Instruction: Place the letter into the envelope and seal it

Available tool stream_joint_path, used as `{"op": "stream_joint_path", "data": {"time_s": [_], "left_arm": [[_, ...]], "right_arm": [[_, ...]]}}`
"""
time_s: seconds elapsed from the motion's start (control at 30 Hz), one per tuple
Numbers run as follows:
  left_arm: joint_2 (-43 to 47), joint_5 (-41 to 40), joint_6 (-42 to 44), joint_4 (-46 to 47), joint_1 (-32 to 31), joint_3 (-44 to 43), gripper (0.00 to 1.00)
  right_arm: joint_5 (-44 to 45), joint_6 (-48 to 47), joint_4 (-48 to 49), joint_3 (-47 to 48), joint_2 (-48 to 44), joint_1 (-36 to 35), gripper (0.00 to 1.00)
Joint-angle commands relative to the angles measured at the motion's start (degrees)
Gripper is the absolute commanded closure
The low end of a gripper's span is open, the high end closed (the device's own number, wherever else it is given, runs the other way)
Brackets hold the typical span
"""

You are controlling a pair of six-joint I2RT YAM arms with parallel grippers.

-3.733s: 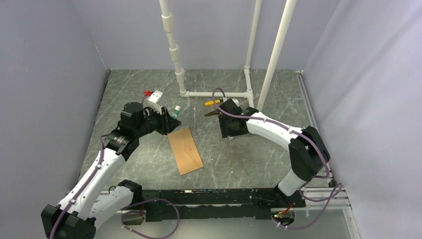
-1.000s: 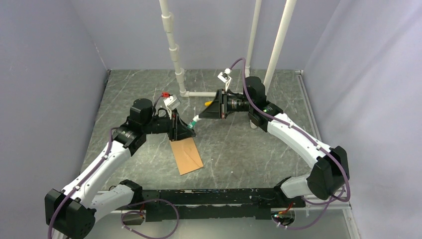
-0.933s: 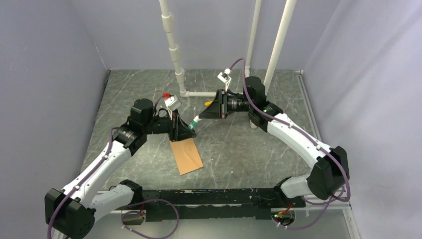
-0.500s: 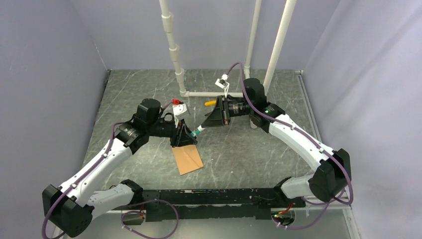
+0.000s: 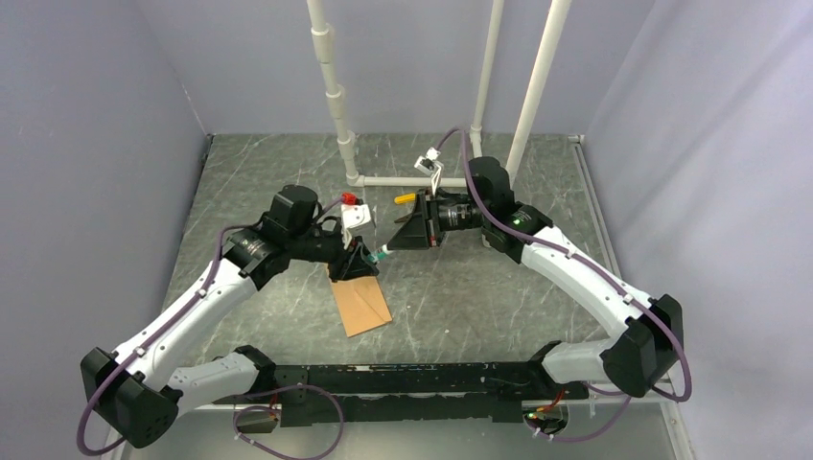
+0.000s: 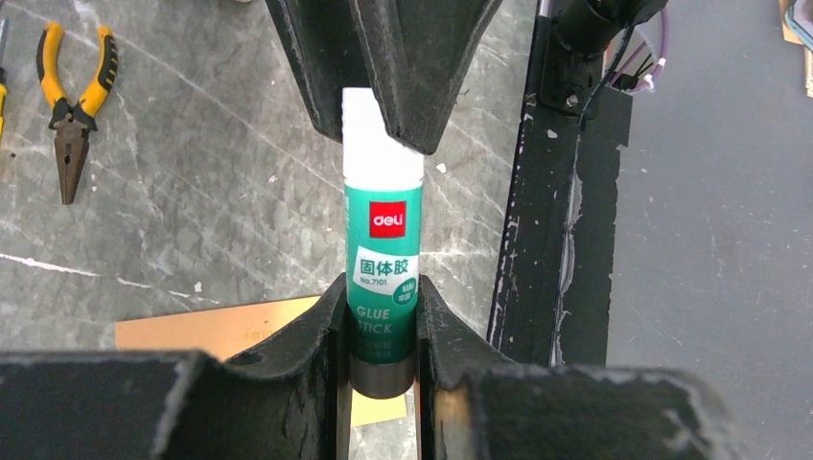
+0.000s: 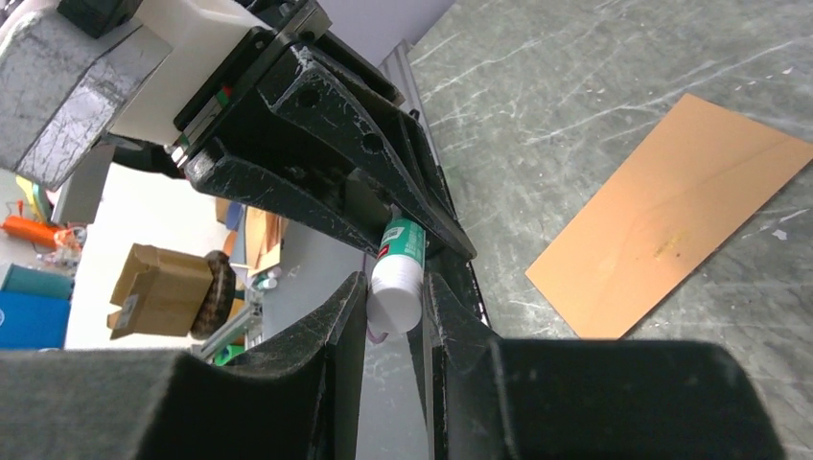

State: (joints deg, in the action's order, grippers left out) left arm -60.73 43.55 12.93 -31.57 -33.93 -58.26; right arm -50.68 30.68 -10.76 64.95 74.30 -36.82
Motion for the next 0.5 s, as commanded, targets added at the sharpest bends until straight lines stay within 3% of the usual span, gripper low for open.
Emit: {"op": "stream_joint_path", "data": {"time_s": [0.0,0.23,0.47], "left_arm": [[-1.6,1.1,1.9,19.2,-1.0,-3.9,0.97],[-0.9,-3.9,4.2,25.0,-1.0,-3.4,0.98],[-3.1,-6.2,8.2,23.8,-0.9,-8.1,0.98]], "right_arm": [[0.7,2.4,-1.3,-1.3,2.9,-6.1,1.0],[3.5,4.4,0.8,-3.8,5.8,-10.1,1.0],[5.2,6.3,2.7,-6.7,8.0,-12.1,1.0]]}}
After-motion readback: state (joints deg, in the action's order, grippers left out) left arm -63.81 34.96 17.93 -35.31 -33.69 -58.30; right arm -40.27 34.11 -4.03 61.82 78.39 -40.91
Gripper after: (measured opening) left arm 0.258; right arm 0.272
